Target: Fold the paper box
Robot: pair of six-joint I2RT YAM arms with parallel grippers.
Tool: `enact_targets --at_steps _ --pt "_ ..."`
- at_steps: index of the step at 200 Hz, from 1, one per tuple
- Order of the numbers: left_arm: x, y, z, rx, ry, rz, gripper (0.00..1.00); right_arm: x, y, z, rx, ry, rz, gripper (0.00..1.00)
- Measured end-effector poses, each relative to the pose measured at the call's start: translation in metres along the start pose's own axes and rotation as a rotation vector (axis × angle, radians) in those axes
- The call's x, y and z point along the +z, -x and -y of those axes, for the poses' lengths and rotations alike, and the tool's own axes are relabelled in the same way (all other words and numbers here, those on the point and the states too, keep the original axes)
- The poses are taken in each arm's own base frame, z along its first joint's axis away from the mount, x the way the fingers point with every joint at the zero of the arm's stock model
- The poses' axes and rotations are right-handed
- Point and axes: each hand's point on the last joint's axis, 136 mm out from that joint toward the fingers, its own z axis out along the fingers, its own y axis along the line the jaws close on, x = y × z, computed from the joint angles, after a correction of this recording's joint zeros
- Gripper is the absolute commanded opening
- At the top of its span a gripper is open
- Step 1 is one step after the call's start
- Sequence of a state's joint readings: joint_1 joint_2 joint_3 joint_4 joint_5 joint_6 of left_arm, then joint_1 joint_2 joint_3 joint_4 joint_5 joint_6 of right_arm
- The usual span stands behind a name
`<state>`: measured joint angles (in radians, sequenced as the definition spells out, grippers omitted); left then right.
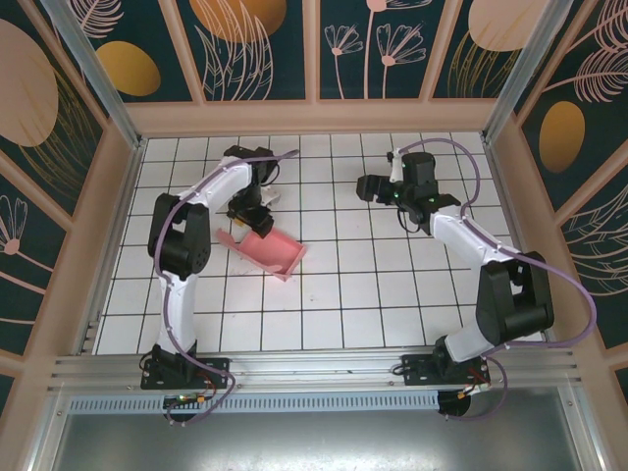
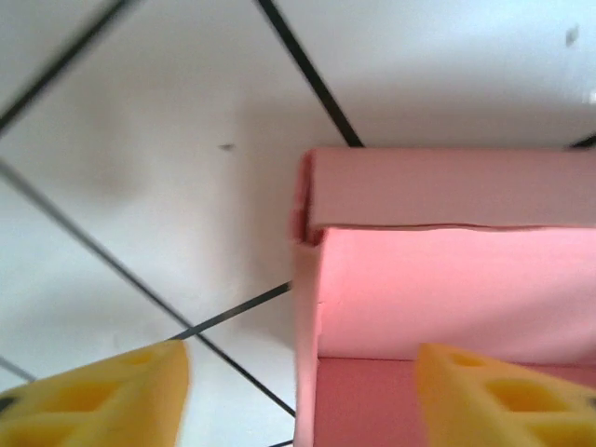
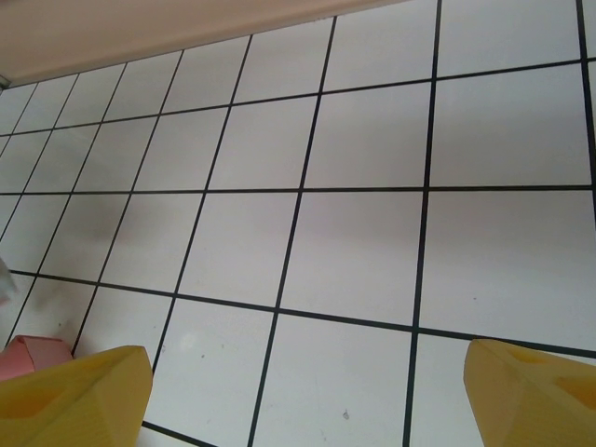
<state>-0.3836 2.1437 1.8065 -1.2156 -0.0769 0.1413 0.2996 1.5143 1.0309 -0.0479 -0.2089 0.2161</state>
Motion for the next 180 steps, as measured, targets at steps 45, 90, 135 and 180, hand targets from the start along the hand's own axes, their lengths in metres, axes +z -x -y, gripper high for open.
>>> enact_targets --at_steps 45,90,135,180 --pt "-0.08 0.053 -0.047 -0.273 0.214 0.407 0.99 0.012 -0.008 0.0 0.015 0.02 -0.025 0.87" --pt "-0.177 0.03 -0.088 -0.634 0.349 0.839 0.99 0.017 -0.025 0.006 0.034 0.012 -0.06 0.88" --pt "-0.194 -0.053 -0.108 -0.994 0.375 1.073 0.99 0.018 -0.032 0.008 0.047 0.012 -0.067 0.88" --pt "-0.126 -0.124 -0.101 -1.317 0.252 1.084 0.99 0.026 -0.039 0.007 0.068 0.027 -0.089 0.88"
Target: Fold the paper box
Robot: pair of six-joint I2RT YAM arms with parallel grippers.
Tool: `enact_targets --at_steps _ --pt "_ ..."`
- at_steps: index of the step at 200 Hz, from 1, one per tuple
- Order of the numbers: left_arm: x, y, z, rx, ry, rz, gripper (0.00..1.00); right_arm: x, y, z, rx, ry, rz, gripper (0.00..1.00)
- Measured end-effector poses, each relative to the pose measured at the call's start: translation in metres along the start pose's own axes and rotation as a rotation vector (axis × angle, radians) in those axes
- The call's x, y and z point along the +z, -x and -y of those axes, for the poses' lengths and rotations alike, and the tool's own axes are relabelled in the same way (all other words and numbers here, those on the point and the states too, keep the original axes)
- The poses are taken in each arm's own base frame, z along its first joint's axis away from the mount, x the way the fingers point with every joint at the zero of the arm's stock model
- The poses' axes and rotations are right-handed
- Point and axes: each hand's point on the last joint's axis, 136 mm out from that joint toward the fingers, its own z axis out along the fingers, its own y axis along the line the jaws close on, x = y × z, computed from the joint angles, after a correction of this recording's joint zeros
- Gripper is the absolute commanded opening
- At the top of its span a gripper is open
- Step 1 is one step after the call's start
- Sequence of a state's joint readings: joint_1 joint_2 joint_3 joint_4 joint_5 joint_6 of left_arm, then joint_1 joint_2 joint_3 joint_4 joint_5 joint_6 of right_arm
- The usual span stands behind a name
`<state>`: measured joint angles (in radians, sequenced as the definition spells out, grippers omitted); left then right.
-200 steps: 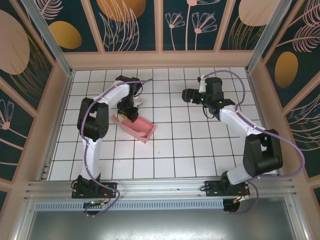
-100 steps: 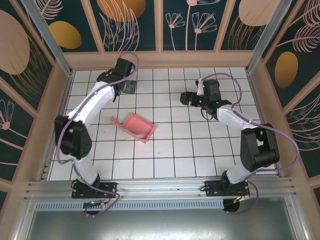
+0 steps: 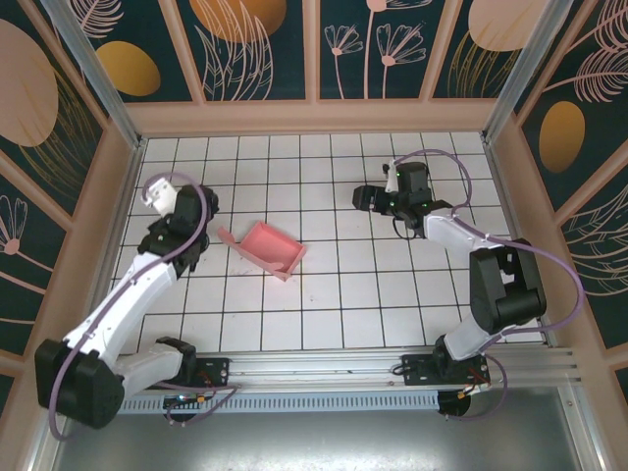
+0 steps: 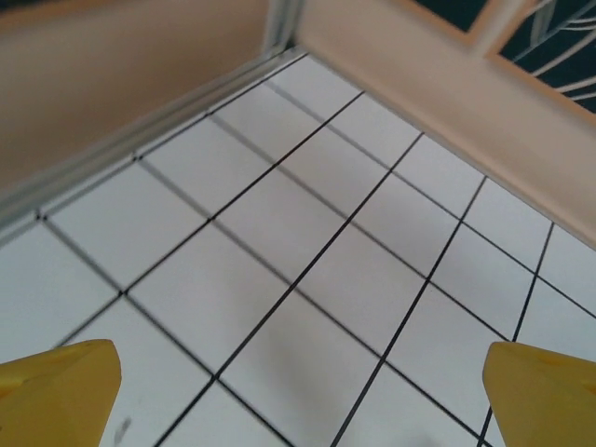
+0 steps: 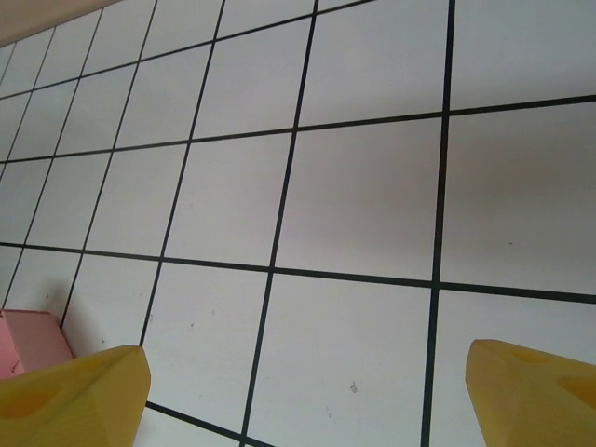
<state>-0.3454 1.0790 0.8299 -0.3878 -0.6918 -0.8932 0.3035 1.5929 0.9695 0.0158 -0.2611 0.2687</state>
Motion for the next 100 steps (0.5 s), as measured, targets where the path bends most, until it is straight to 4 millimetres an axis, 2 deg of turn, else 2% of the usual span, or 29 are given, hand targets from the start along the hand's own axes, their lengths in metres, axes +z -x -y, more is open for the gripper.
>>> enact_targets --at_steps 28,66,84,100 --pt "0.002 -0.031 -0.035 -0.126 0.051 -0.042 0.99 0.007 -0.008 -0.002 -0.003 0.004 -0.026 0.88" --pt "0.008 -0.079 -0.078 -0.223 0.132 -0.126 0.99 0.007 -0.01 -0.005 -0.006 0.007 -0.031 0.88" --pt "0.012 -0.101 -0.088 -0.233 0.148 -0.184 0.99 0.007 -0.009 -0.005 -0.006 0.007 -0.03 0.88" --pt "0.017 -0.118 -0.085 -0.233 0.139 -0.247 0.99 0.007 -0.008 -0.005 -0.007 0.008 -0.028 0.88"
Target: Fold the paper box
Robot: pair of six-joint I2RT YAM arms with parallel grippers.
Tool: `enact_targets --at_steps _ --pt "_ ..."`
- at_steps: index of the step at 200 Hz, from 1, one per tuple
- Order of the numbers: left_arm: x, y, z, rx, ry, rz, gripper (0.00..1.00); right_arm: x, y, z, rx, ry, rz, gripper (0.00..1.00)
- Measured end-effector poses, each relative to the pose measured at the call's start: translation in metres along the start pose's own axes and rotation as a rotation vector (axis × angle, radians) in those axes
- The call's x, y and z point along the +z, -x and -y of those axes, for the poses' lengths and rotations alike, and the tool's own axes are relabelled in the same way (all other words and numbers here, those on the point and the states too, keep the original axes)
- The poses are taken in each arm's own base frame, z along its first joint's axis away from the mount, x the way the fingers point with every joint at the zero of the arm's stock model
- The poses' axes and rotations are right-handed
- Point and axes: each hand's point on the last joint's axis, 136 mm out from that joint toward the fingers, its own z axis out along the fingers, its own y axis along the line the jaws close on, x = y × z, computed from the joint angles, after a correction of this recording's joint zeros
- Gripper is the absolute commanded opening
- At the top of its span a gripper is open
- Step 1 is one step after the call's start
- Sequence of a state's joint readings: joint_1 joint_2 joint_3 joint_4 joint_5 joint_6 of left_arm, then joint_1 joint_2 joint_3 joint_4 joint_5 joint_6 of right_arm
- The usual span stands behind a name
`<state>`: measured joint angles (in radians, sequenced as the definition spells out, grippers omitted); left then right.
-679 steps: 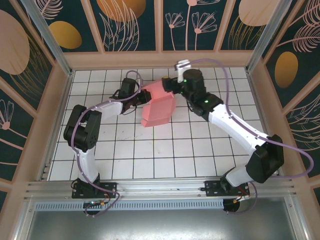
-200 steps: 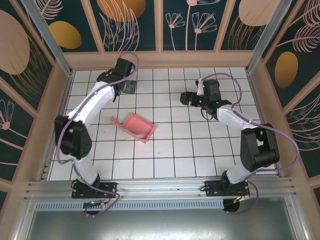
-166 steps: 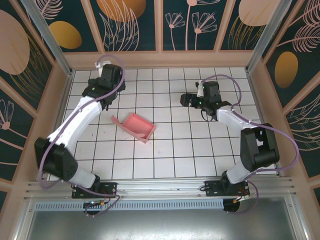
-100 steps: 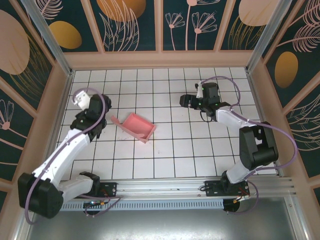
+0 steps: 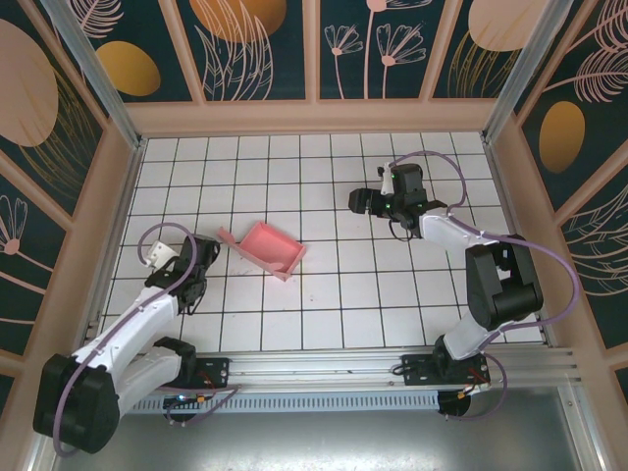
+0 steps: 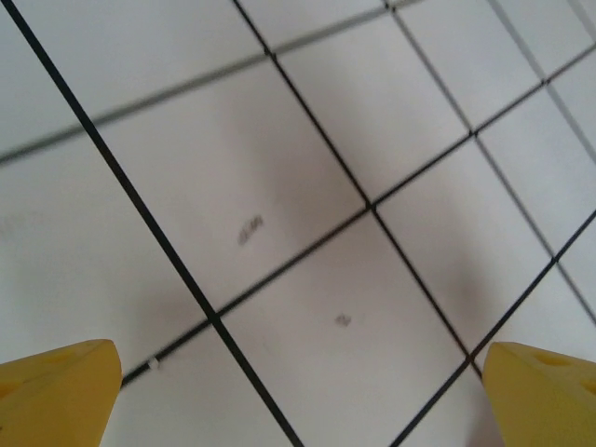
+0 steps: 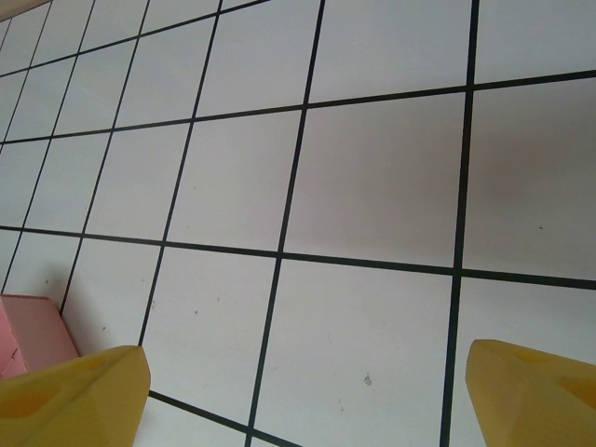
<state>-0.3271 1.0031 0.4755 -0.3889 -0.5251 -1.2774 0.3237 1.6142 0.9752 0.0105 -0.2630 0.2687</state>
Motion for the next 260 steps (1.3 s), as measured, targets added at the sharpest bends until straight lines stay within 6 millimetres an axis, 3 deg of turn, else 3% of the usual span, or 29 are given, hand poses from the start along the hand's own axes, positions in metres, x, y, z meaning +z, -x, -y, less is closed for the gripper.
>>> enact_targets --at_steps 63,138,158,184,224,260 --pt "0.032 -0.057 0.047 0.065 -0.081 -0.25 0.97 0.0 0.0 0.001 0.0 -0.004 0.001 0.89" --pt "0.048 -0.087 0.181 0.206 -0.305 -0.391 0.99 -0.01 -0.008 0.015 0.022 -0.029 0.01 0.89" --pt "0.056 -0.105 0.223 0.277 -0.372 -0.454 0.98 -0.022 -0.004 0.023 0.034 -0.042 0.039 0.89" --pt "0.055 -0.135 0.26 0.366 -0.451 -0.533 0.99 -0.041 -0.002 0.031 0.045 -0.062 0.082 0.89" --pt "0.038 -0.179 0.287 0.48 -0.547 -0.644 0.99 -0.057 -0.005 0.042 0.06 -0.085 0.112 0.89" --pt "0.033 -0.176 0.291 0.527 -0.563 -0.626 0.99 -0.057 -0.008 0.041 0.063 -0.069 0.102 0.87"
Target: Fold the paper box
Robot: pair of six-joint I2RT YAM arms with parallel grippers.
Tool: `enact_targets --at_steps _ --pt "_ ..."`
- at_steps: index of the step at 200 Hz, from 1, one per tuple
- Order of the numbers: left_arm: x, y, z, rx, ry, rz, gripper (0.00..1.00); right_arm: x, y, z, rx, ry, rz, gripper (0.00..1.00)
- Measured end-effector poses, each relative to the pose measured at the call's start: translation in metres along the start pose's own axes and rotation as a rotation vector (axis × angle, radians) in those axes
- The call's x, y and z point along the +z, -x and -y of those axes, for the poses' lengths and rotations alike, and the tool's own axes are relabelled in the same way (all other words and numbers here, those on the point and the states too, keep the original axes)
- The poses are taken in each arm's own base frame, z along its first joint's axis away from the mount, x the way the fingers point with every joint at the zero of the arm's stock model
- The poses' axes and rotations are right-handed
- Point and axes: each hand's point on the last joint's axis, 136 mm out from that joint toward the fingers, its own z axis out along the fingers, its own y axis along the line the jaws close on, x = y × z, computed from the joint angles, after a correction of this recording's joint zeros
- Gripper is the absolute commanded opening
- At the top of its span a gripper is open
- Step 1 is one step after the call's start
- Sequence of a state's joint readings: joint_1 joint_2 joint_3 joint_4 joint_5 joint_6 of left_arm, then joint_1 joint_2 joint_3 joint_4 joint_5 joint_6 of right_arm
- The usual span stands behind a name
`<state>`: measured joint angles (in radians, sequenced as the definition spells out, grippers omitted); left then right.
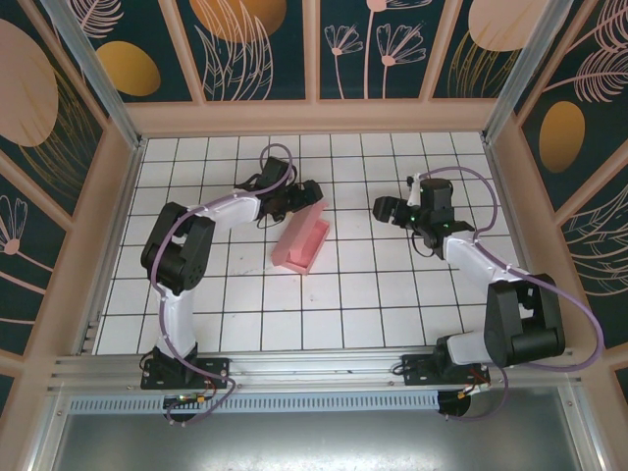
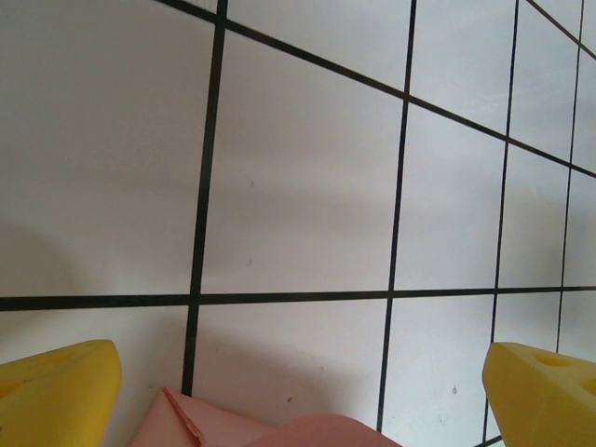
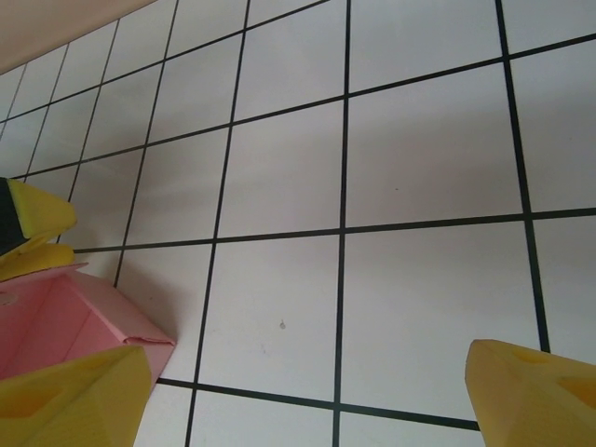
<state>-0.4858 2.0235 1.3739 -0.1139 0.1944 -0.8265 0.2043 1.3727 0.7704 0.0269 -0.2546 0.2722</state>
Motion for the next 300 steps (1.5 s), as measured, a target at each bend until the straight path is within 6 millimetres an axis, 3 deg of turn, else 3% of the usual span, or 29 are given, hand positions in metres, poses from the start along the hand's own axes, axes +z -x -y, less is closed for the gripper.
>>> enact_targets --at_steps 37,124,163,181,199,224,246,269,300 --pt "-0.009 0.001 0.012 0.028 -0.063 -0.029 0.99 0.001 -0.002 -0.003 0.001 0.018 -0.012 0.87" --pt "-0.008 -0.038 0.083 0.098 -0.393 -0.266 0.99 0.003 -0.006 -0.007 0.001 0.049 -0.028 0.86" --pt "-0.021 -0.032 0.114 0.177 -0.466 -0.246 0.99 -0.002 -0.001 -0.015 -0.06 0.081 -0.011 0.86" --pt "-0.027 -0.02 0.113 0.213 -0.425 -0.173 0.99 -0.01 0.004 -0.025 -0.131 0.111 0.01 0.86" --pt "-0.049 -0.003 0.112 0.256 -0.372 -0.057 0.99 -0.016 0.006 -0.041 -0.24 0.155 0.026 0.86" --pt "-0.104 0.019 0.109 0.311 -0.307 0.134 0.99 -0.021 -0.001 -0.07 -0.451 0.248 0.023 0.88" --pt "-0.152 0.025 0.098 0.342 -0.266 0.277 0.99 -0.02 -0.019 -0.091 -0.66 0.325 0.004 0.88" --pt "-0.187 0.019 0.073 0.357 -0.212 0.381 0.99 -0.003 -0.04 -0.101 -0.82 0.375 -0.051 0.85" --pt "-0.199 0.008 0.037 0.364 -0.118 0.429 0.99 0.028 -0.055 -0.101 -0.91 0.417 -0.118 0.79"
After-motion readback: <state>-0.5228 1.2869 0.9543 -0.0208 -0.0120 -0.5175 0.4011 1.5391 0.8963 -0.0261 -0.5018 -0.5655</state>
